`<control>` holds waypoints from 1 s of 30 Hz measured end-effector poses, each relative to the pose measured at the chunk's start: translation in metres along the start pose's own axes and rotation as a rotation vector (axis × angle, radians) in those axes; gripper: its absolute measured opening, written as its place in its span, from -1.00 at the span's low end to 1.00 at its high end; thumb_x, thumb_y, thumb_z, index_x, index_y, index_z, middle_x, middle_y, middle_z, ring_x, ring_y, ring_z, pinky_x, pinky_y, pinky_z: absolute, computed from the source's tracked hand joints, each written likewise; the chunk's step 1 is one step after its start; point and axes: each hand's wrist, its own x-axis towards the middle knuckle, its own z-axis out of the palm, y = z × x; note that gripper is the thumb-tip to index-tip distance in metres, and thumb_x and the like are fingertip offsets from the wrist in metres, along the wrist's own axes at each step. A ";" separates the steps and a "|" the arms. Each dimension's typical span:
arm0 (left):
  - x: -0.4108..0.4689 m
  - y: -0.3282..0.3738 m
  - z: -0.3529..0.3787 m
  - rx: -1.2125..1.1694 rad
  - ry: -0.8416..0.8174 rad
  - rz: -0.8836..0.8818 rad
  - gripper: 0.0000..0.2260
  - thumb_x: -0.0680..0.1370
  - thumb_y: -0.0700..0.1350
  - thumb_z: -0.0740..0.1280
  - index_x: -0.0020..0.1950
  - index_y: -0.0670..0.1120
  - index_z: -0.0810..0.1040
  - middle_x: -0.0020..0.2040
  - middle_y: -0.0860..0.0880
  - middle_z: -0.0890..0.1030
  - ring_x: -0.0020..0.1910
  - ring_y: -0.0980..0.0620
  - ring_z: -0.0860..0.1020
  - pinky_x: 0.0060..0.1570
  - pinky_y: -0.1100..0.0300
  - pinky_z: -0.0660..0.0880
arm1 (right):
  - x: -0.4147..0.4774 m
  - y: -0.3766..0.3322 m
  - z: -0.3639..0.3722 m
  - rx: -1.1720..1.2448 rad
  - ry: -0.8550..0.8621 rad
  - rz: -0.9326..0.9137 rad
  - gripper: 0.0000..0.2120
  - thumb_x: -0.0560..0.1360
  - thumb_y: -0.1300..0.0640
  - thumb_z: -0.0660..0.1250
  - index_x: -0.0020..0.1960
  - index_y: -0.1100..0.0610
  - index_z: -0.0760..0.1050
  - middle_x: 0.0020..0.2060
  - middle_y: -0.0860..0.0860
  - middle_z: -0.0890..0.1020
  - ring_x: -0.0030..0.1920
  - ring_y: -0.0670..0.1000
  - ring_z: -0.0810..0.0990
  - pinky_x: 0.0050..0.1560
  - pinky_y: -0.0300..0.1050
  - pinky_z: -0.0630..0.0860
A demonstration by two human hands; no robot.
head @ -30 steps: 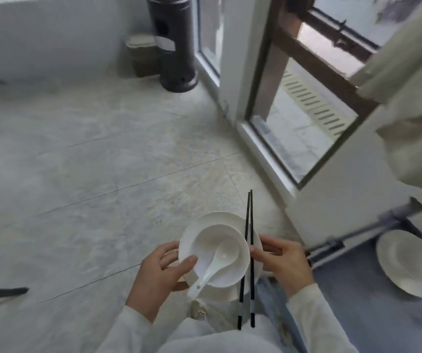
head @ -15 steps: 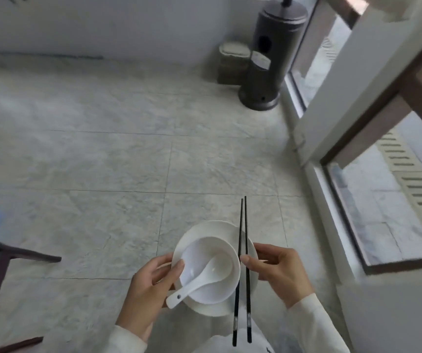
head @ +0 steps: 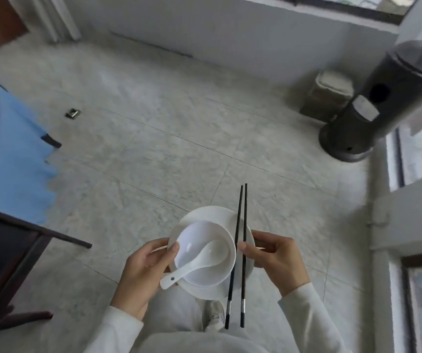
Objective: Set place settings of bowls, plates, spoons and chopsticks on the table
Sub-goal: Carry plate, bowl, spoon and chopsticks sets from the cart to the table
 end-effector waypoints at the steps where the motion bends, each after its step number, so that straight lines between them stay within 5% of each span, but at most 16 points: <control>1: 0.016 0.009 0.001 -0.014 0.019 -0.003 -0.62 0.27 0.20 0.63 0.00 0.07 0.73 -0.08 -0.09 0.76 -0.29 0.01 0.68 -0.33 0.06 0.63 | 0.021 -0.009 0.004 -0.006 -0.020 -0.002 -0.75 0.40 0.11 0.61 0.05 -0.11 0.76 -0.09 -0.01 0.80 -0.08 0.07 0.79 -0.02 0.13 0.73; 8: 0.149 0.085 -0.013 -0.069 0.046 0.049 -0.66 0.35 0.18 0.59 0.05 0.07 0.73 -0.09 -0.07 0.76 -0.29 0.08 0.68 -0.35 0.17 0.61 | 0.173 -0.075 0.051 -0.018 -0.075 -0.039 -0.75 0.40 0.13 0.62 0.06 -0.05 0.77 -0.08 0.03 0.80 -0.06 0.09 0.79 -0.11 0.00 0.73; 15: 0.286 0.189 -0.044 -0.067 -0.051 0.094 -0.52 0.33 0.22 0.58 0.20 0.12 0.68 0.12 -0.03 0.74 0.06 -0.01 0.71 -0.12 0.03 0.67 | 0.319 -0.172 0.109 -0.035 -0.083 -0.090 -0.77 0.41 0.15 0.61 0.05 0.00 0.77 -0.10 0.04 0.80 -0.09 0.08 0.80 -0.15 -0.06 0.72; 30: 0.573 0.365 -0.105 -0.177 0.098 0.103 -0.59 0.29 0.17 0.56 0.11 0.13 0.73 0.04 -0.06 0.76 -0.06 0.01 0.73 -0.22 0.09 0.67 | 0.644 -0.322 0.252 -0.139 -0.237 -0.118 -0.78 0.42 0.16 0.60 0.05 0.01 0.77 -0.10 0.03 0.80 -0.09 0.10 0.79 -0.08 0.04 0.74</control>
